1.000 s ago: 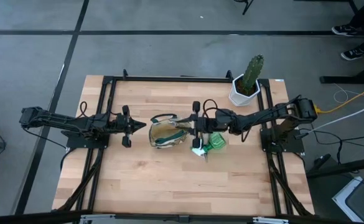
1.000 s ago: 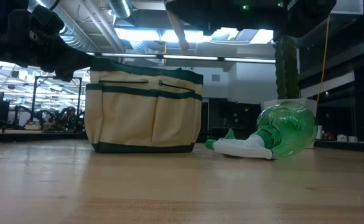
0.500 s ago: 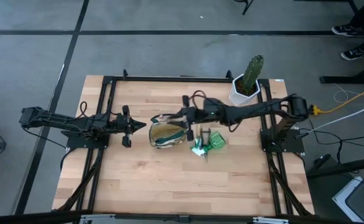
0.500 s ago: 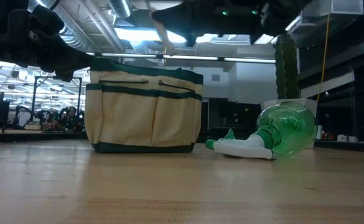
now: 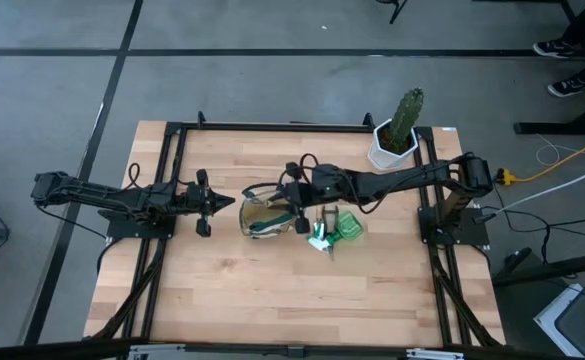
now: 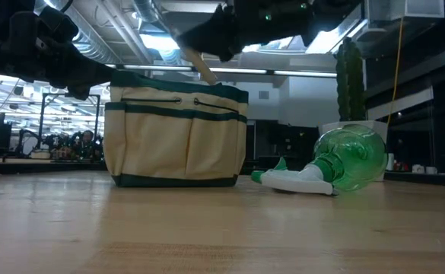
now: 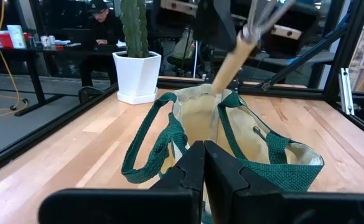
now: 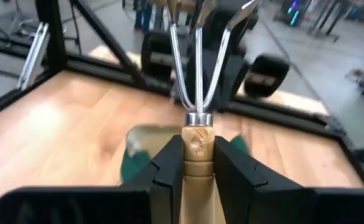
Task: Pick & Place Garden tools in Gardening bag
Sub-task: Put the hand rake into the gardening bag
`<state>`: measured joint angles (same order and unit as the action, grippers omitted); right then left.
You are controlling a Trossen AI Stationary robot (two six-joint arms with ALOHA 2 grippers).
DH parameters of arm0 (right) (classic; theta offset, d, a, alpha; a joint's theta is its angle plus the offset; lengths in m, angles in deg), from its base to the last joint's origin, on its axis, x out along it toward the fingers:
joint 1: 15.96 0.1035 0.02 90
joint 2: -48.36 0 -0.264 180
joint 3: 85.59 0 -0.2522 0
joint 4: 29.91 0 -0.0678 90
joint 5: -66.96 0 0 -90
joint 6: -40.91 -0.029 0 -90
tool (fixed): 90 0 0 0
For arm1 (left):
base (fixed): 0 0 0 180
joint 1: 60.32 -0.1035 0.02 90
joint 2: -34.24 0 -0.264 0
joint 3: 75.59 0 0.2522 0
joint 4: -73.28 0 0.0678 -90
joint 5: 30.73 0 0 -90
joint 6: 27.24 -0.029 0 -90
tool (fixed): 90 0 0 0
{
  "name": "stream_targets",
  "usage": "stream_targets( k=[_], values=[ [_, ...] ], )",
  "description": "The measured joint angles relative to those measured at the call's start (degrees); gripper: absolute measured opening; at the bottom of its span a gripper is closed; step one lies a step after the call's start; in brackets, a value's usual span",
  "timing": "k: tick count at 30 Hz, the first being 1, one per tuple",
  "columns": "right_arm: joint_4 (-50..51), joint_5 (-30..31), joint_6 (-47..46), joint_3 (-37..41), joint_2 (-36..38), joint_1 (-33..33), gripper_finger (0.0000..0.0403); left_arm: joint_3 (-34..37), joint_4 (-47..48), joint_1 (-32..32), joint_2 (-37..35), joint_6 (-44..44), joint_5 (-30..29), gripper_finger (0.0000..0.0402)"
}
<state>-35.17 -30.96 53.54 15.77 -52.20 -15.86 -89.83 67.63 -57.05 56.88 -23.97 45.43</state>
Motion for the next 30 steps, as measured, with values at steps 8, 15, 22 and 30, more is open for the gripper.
stream_targets(
  k=[8,15,22,30],
  values=[
    [4.9,0.8,-0.2,0.0,0.0,0.0,0.0078,0.0,0.0,0.0,0.0,0.0,0.0,0.0004],
    [7.8,4.8,-1.8,0.0,-0.5,0.0,0.0078,0.0,0.0,0.0,0.0,0.0,0.0,0.0004],
    [8.9,4.9,-3.0,0.0,-0.5,0.0,0.0078,0.0,0.0,0.0,0.0,0.0,0.0,0.0004],
    [9.2,4.9,-3.2,0.0,-0.5,0.0,0.0112,0.0,0.0,0.0,0.0,0.0,0.0,0.0004]
  ],
)
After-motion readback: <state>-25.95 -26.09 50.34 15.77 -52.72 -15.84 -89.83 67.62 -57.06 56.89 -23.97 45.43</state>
